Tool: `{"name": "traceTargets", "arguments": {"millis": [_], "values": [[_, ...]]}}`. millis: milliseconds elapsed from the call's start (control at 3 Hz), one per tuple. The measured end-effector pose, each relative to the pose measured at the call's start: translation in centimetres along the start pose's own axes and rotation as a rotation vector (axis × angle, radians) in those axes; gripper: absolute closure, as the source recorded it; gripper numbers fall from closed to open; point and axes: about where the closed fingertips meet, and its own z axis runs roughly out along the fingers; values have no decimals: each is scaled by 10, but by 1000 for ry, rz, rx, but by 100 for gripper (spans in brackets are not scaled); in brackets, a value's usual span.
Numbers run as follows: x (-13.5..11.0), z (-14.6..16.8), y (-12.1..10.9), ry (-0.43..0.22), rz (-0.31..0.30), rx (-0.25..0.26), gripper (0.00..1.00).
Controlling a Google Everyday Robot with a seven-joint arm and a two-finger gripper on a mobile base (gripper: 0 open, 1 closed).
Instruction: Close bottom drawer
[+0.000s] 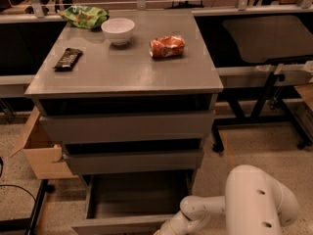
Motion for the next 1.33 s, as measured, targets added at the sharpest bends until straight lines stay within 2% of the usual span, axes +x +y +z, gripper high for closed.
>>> {"name": "traceTargets", "arguments": {"millis": [333,667,1000,1333], "values": [[3,24,-26,-30,-29,54,65],[-4,33,-45,-87,-72,140,87],[-16,34,-63,-143,-121,224,100],[-32,30,-79,-162,-166,319,100]]}}
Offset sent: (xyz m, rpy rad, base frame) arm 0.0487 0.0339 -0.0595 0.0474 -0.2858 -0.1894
